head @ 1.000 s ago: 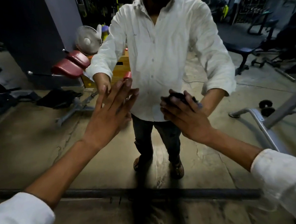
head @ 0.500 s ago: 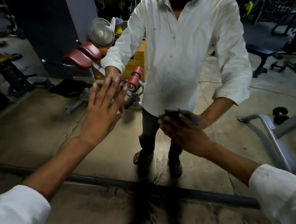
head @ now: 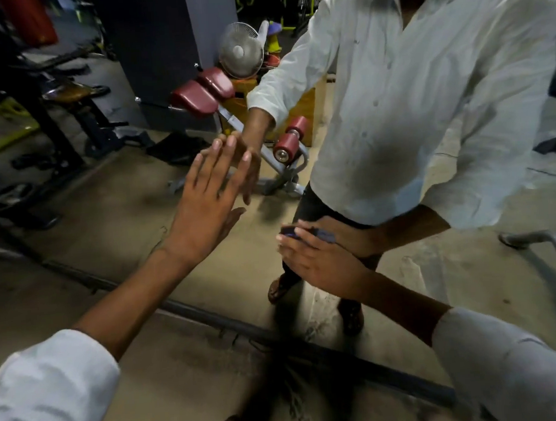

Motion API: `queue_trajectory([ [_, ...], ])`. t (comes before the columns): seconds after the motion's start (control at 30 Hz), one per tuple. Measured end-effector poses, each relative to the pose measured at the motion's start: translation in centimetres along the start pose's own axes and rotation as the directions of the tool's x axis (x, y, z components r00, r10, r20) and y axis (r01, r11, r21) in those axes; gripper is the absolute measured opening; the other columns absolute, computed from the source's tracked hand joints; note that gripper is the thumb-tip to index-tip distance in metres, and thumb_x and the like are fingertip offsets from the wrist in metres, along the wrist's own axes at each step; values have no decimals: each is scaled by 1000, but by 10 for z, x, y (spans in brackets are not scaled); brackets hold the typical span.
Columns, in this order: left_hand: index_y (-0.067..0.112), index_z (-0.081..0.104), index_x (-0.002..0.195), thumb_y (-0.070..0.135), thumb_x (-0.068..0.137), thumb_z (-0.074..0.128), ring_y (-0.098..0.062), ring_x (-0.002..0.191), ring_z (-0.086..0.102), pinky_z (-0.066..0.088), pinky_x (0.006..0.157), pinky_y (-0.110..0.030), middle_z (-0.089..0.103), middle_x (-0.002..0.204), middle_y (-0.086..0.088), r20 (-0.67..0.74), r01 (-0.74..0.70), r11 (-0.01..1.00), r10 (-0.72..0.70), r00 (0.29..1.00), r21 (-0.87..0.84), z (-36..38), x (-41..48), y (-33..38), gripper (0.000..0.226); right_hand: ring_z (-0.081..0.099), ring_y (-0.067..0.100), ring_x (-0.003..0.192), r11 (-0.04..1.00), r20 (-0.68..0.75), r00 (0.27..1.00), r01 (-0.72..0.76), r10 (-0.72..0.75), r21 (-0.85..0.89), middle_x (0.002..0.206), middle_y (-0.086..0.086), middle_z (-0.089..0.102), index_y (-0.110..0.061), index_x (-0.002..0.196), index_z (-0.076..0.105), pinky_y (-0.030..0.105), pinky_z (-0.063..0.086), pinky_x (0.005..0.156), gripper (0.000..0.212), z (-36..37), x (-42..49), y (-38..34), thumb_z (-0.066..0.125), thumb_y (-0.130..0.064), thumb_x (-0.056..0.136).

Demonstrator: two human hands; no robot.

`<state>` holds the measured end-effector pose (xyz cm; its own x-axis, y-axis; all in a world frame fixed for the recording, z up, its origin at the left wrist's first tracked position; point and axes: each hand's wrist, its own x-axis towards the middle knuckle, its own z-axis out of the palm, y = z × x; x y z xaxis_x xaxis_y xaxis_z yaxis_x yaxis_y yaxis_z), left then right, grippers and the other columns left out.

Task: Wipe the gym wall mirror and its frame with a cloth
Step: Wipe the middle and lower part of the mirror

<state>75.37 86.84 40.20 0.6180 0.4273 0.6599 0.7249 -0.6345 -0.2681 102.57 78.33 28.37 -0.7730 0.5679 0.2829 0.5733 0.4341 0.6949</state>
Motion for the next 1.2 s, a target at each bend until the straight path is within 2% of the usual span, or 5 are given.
queue_trajectory([
  [0.2,13,21,170,26,94,79,-36,165,5,22,127,-65,4,177,-20,-13,-111,994,111,994,25,3,-4,-29,97,33,31,153,919,-225,902,-316,368,238,159,15,47,-10,149,39,47,7,131,38,-41,72,42,19,-17,116],
  [0.5,16,17,171,26,91,81,-35,165,5,12,129,-65,-4,178,-16,22,-175,983,174,984,48,34,-47,-94,103,23,40,156,957,335,912,277,-236,-82,162,18,42,-2,146,54,59,-7,128,43,36,60,-55,38,-17,110],
  [0.83,17,10,172,24,96,74,-31,165,-4,8,129,-65,-6,179,-13,2,-263,965,263,965,9,54,-53,-128,100,36,35,153,902,-325,847,-429,421,52,163,7,45,-21,152,52,50,20,129,51,-14,158,7,67,-14,103],
  [1.07,17,4,172,24,96,76,-33,164,-12,-2,130,-63,-14,178,-14,1,-274,954,276,961,122,61,-54,-126,104,10,39,161,981,352,933,131,-74,-141,168,15,35,-11,148,56,61,-14,127,55,60,104,-88,70,-22,96],
  [1.2,16,3,172,26,96,76,-35,164,-10,-3,130,-64,-14,177,-16,0,-274,946,278,961,174,63,-54,-124,106,20,34,160,981,322,939,163,-121,-108,164,11,43,-12,145,60,59,-14,128,52,43,107,-74,68,-22,95],
])
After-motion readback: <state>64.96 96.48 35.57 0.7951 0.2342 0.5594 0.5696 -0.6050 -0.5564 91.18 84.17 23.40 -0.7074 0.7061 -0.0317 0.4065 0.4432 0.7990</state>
